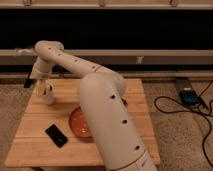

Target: Place the white sponge in the ceramic cup

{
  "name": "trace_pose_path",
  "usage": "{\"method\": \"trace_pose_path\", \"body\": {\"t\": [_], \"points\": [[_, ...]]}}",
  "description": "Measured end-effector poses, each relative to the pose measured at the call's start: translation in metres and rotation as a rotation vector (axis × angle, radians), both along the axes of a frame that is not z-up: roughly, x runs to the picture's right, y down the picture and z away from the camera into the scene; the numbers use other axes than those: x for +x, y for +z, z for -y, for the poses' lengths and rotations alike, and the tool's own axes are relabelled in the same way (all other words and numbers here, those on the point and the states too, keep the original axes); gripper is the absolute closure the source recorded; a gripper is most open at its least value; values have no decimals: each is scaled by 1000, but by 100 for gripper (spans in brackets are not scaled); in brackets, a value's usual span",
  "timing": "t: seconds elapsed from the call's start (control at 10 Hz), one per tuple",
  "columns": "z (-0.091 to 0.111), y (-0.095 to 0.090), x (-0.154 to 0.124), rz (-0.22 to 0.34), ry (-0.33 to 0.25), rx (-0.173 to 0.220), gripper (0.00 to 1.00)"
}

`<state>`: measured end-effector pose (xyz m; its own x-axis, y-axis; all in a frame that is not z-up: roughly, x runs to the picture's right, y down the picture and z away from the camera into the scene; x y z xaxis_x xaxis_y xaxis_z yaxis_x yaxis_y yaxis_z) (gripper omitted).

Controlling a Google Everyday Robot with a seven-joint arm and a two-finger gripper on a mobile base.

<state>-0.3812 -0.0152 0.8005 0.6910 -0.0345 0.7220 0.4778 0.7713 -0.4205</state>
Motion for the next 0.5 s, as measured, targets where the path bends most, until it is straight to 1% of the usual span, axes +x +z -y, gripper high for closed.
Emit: {"method": "trace_pose_path", "body": {"t": [0.2, 0.5], "points": [[4, -3, 13, -38, -4, 21, 20], [3, -3, 12, -40, -10, 23, 20]]}}
